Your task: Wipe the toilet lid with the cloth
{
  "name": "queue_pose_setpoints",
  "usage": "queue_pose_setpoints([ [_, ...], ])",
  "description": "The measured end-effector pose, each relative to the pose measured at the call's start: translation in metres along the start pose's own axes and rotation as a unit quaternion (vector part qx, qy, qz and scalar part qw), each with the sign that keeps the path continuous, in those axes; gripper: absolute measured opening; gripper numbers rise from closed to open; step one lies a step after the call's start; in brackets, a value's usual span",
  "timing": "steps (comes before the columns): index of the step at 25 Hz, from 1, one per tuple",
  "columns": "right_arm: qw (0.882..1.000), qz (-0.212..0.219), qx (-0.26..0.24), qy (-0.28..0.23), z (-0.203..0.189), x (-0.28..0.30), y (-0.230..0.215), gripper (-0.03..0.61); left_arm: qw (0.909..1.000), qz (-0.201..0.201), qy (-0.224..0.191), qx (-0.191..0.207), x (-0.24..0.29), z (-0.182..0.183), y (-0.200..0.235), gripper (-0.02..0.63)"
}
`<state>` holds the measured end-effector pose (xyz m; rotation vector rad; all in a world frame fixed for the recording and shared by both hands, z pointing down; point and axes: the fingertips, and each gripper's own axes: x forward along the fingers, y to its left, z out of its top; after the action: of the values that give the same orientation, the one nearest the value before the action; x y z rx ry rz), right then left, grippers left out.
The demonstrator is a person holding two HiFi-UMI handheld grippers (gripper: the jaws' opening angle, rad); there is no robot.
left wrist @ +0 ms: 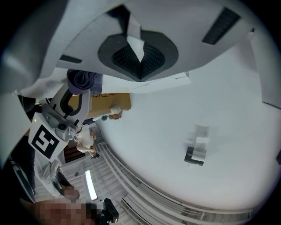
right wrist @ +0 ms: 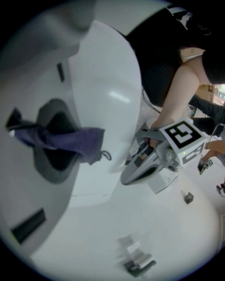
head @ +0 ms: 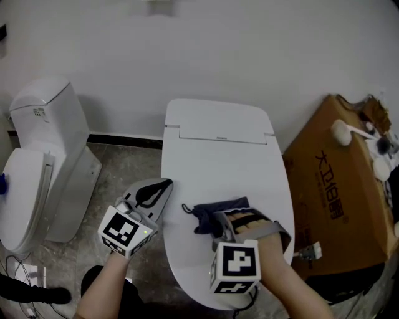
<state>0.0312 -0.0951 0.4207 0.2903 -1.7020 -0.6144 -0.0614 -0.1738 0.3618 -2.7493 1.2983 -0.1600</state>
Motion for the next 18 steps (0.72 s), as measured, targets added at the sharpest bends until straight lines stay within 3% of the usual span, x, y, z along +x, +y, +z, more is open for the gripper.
queue_pose_setpoints([
  [18,0.999,0.0,-0.038,-0.036,0.06,0.005,-0.001,0.063,0.9998,0.014,-0.009,-0.009,-0.006,0.002,0.013,0.015],
])
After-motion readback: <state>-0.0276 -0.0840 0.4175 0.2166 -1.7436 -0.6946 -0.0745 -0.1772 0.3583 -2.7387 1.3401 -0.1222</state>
